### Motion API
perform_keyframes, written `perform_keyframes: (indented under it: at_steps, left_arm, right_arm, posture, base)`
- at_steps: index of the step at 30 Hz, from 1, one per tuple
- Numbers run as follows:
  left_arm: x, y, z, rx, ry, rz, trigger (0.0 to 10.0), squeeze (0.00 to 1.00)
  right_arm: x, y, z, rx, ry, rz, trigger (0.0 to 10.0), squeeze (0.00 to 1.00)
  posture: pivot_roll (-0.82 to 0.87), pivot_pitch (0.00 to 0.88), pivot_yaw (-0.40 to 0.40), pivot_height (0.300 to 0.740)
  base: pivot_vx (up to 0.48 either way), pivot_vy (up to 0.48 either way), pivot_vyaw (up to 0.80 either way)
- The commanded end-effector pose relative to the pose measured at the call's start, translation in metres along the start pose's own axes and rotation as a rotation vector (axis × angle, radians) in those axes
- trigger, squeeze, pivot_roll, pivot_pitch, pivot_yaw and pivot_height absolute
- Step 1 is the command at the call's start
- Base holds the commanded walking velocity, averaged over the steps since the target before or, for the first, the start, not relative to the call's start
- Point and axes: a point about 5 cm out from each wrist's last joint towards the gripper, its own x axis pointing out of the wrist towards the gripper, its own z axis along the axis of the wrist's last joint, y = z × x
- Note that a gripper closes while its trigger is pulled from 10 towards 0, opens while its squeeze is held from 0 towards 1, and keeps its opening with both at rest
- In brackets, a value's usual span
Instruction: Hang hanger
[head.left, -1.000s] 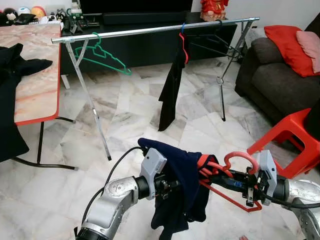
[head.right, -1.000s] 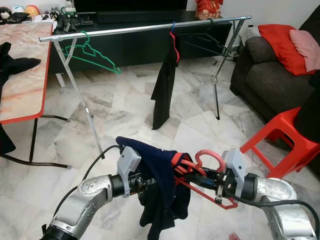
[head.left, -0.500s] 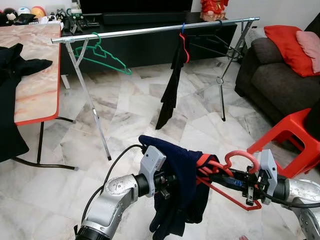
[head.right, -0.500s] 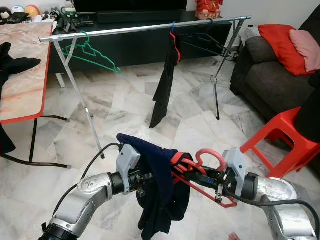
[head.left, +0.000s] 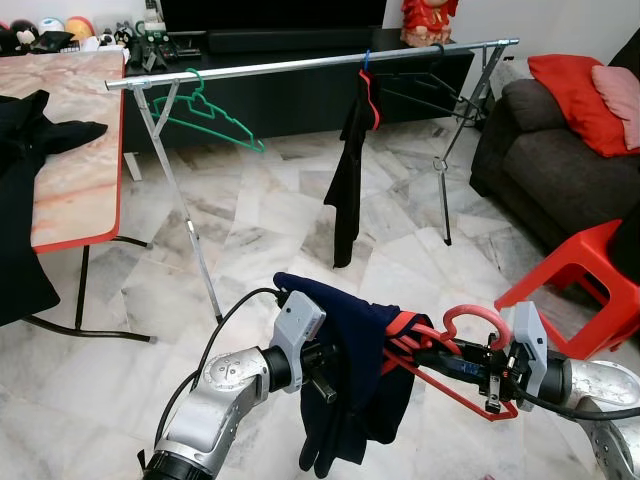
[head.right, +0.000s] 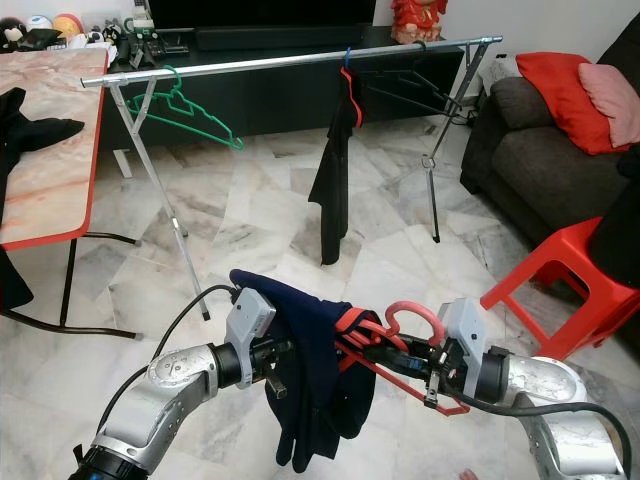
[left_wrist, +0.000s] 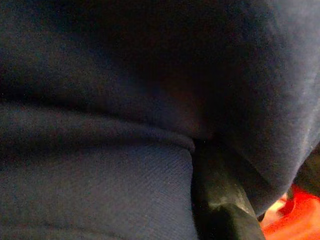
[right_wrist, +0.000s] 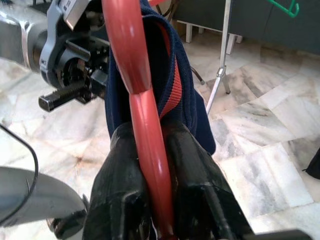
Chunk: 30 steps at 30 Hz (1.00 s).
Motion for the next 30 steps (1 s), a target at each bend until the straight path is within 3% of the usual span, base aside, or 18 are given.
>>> perform_keyframes:
  at_steps: [1,5,9,14,18,23,26,29,30]
  left_arm:
    - [-0.001,-0.004,0.011,0.068,-0.041,-0.026,0.0,0.0]
    - [-0.016,0.013,0.007,0.116,0.007,0.026,0.0,0.0]
    - [-0.021,0.018,0.008,0.127,0.016,0.04,0.0,0.0]
    - [-0.041,0.041,0.007,0.152,0.048,0.145,0.0,0.0]
    - [-0.056,0.055,0.011,0.146,0.026,0.21,0.0,0.0]
    - [-0.067,0.063,0.018,0.12,-0.018,0.244,0.0,0.0]
    - [-0.087,0.084,0.025,0.133,-0.028,0.38,0.0,0.0]
    - [-0.093,0.094,0.029,0.144,-0.064,0.494,0.0,0.0]
    - [-0.095,0.1,0.031,0.141,-0.096,0.581,0.0,0.0]
  right_arm:
    - [-0.002,0.004,-0.011,0.014,0.056,0.012,0.0,0.0]
    - [-0.007,0.007,-0.024,0.019,0.139,0.022,0.0,0.0]
    - [-0.008,0.008,-0.03,0.023,0.165,0.02,0.0,0.0]
    - [-0.018,0.01,-0.052,0.049,0.283,-0.012,0.0,0.0]
    - [-0.027,0.009,-0.073,0.054,0.399,-0.064,0.0,0.0]
    - [-0.031,0.012,-0.081,0.083,0.413,-0.071,0.0,0.0]
    - [-0.035,0.021,-0.099,0.139,0.464,-0.057,0.0,0.0]
    - [-0.036,0.024,-0.11,0.165,0.493,-0.069,0.0,0.0]
    - [-0.036,0.027,-0.116,0.174,0.513,-0.066,0.0,0.0]
  posture:
    - [-0.02,0.077,-0.071,0.74]
    - [-0.02,0.076,-0.068,0.74]
    - [-0.02,0.075,-0.067,0.74]
    - [-0.02,0.084,-0.069,0.74]
    - [-0.03,0.089,-0.069,0.74]
    - [-0.03,0.093,-0.072,0.74]
    - [-0.02,0.105,-0.074,0.74]
    - [-0.01,0.112,-0.071,0.74]
    - [-0.02,0.112,-0.072,0.74]
  base:
    - [0.0,0.0,0.0]
    - [0.0,0.0,0.0]
    - [0.0,0.0,0.0]
    - [0.0,0.0,0.0]
    - [0.0,0.0,0.0]
    - [0.0,0.0,0.0]
    - [0.0,0.0,0.0]
    - [0.0,0.0,0.0]
    - [0.0,0.0,0.0]
